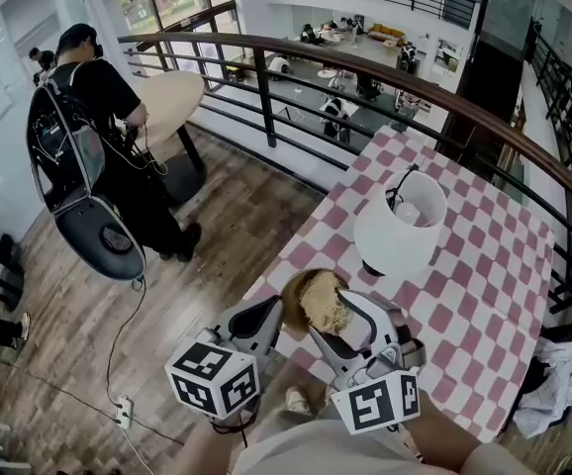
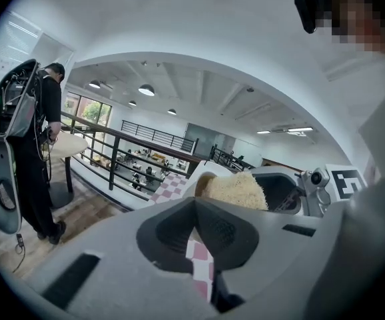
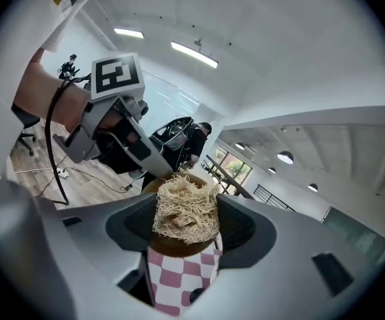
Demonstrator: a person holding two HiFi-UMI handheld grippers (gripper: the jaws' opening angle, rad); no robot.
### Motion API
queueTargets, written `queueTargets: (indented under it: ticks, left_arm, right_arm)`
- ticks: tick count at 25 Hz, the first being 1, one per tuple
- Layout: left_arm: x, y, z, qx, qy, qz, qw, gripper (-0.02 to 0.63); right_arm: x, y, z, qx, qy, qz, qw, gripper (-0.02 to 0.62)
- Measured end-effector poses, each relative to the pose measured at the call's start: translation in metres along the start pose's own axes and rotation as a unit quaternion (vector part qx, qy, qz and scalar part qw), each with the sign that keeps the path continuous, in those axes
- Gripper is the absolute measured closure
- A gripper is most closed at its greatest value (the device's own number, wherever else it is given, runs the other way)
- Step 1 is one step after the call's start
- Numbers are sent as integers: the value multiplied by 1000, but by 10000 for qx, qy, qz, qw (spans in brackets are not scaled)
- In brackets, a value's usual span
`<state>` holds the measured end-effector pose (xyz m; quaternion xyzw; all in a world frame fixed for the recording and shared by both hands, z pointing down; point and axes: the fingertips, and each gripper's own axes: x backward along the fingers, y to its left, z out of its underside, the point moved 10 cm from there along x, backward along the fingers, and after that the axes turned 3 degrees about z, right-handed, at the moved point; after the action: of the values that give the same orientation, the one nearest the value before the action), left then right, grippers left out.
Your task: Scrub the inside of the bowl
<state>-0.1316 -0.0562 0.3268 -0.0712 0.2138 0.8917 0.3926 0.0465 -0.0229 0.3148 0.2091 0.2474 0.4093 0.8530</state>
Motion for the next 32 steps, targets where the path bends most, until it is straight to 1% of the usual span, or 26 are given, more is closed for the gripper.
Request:
queueTargets:
  ticks: [2,4,6,7,9,10,12,14,16,17,18,19,20,21,22,24,26,29,32]
  left_arm:
    - [-1,-4,-1,-67,15,1,10000,591]
    - [-1,-4,-3,-174,53,-67,9998,591]
    - [-2,-4,-2,-414,180,-126,9989,591]
    - [-3,-6,-2,-609,268,-128,9977,591]
    - [-6,-14,0,-1181,464,-88,9919,591]
    - [-8,-20,0,-1535,552,-76,9866,591]
    - [-12,-32,0,-2255,657,-111,9720,591]
    - [-15,-42,-1,-2922,713,-206,9535,591]
    - [-17,-50,-3,-3563,728,-270,9312,591]
    - [-18,-54,-6,-3820,725,-288,9209,591]
    - [-18,-57,-8,-3994,722,-305,9134,591]
    - [-18,-60,-10,-4087,714,-315,9093,591]
    - [-18,-60,-11,-4136,695,-306,9073,591]
    - [-17,-59,-10,-4155,664,-279,9068,591]
    - [-16,-58,-10,-4132,621,-245,9082,591]
    - [-14,-55,-10,-3971,510,-194,9162,591]
    - [-13,-51,-11,-3688,408,-174,9284,591]
    - [-11,-39,-15,-3106,278,-177,9500,591]
    - [-6,-26,-19,-2480,-118,-220,9684,591]
  right_arm:
    - [2,-2,-7,-302,-411,-188,9985,347]
    - [6,-11,-17,-694,-914,-445,9924,347]
    - [10,-26,-26,-949,-1276,-566,9856,347]
    - [11,-34,-29,-1109,-1333,-599,9830,347]
    - [8,-46,-30,-1508,-1145,-700,9794,347]
    - [5,-51,-30,-1631,-981,-777,9786,347]
    - [-5,-58,-30,-1692,-698,-967,9783,347]
    - [-13,-63,-30,-1799,-508,-1223,9747,347]
    - [-20,-64,-29,-1954,-368,-1457,9692,347]
    - [-23,-64,-28,-2014,-310,-1517,9672,347]
    - [-25,-65,-27,-2060,-259,-1537,9661,347]
    - [-27,-66,-25,-2096,-213,-1543,9653,347]
    - [-27,-67,-23,-2150,-172,-1557,9640,347]
    - [-28,-69,-20,-2239,-136,-1588,9615,347]
    - [-29,-71,-18,-2349,-104,-1622,9583,347]
    - [-30,-77,-13,-2516,-48,-1625,9541,347]
    - [-28,-83,-7,-2586,-1,-1524,9539,347]
    - [-21,-91,4,-2661,49,-1305,9551,347]
    - [-12,-96,16,-2795,70,-1060,9543,347]
